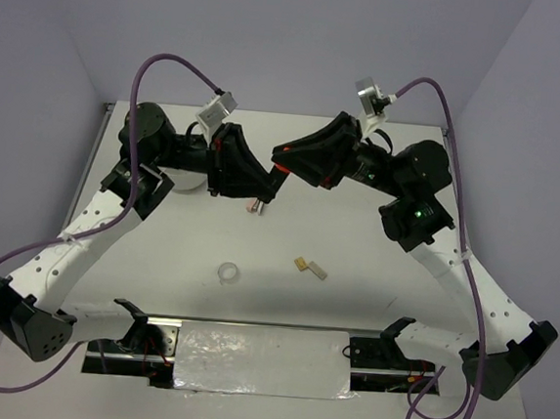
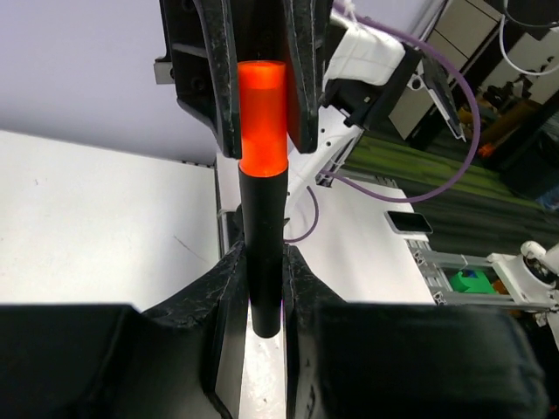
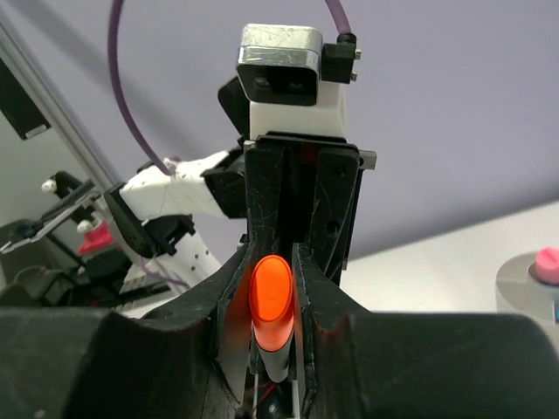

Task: Sort the stationery into containers
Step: Close the pen cap on the pen.

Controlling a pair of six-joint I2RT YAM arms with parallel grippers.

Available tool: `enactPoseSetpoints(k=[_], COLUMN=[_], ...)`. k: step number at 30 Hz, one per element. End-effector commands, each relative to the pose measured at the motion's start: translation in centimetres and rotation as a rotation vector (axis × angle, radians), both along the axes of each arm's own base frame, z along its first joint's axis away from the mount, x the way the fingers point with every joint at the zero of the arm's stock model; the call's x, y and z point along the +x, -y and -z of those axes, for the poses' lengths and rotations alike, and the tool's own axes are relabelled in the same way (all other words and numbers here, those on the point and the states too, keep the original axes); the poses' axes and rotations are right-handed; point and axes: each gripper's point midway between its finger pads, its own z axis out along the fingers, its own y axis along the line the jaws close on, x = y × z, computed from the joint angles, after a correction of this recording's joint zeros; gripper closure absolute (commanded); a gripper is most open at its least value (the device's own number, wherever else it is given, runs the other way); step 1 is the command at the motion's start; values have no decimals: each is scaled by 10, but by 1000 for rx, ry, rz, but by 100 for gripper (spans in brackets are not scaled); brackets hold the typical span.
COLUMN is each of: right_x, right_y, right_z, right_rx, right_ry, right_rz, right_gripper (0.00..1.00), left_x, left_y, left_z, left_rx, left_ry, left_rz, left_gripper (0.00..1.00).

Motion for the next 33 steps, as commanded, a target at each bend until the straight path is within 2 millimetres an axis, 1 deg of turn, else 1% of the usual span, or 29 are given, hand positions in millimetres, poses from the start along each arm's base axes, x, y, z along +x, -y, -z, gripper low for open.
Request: enactPoseSetpoints(k=[1,2,3,4,5,6,7,8,11,13,16,18,21,22,25,28,30,33], right_x=[-23,-22,-22,-23,-22,-21,-20,-20,-25,-30,-31,-28,-23,-19,-17,-16,-15,-18], right_y=[-20,-18,-17,-17,-16,-15,-15,-15,-14,-12,-7,-5,0,1,6,6,5,6], right_z=[68,63,62,60,58,57,61,62,62,60,50,47,43,42,33,30,32,31], right_rx=[-254,-252,-250,-249,-248,-249,-261,-264,-266,-265,-248,-244,-235,-237,-231,-243,-255,-253], right_ry=[-195,-177,-170,-163,-152,-146,-163,-159,-156,-144,-93,-86,-57,-47,-19,-3,-3,7], right_rz=[-191,-182,-181,-186,-186,-186,-189,-195,-221,-240,-217,-198,-144,-120,-112,-119,-126,-140], right_gripper=[74,83,88,91,86,76,67,56,48,48,50,50,46,45,45,48,50,56], left_x=[11,7,6,4,2,1,-2,-3,-3,-5,-9,-10,-15,-18,-23,-26,-26,-25], left_y=[-8,-8,-8,-8,-10,-12,-14,-14,-14,-13,-14,-13,-10,-8,-7,-7,-7,-8], left_z=[-37,-35,-26,-21,-16,-14,-16,-13,-11,-8,-3,6,19,22,30,36,38,42], left_rx=[-119,-112,-94,-84,-71,-68,-71,-66,-54,-44,-33,-3,29,34,57,75,77,93], left_ry=[208,222,208,200,193,193,201,193,188,179,179,156,141,144,133,117,116,114], left_rz=[-160,-157,-153,-151,-157,-162,-169,-171,-164,-144,-124,-114,-82,-70,-50,-39,-39,-46], left_gripper=[100,100,100,100,100,100,100,100,100,100,100,100,100,100,100,100,100,100])
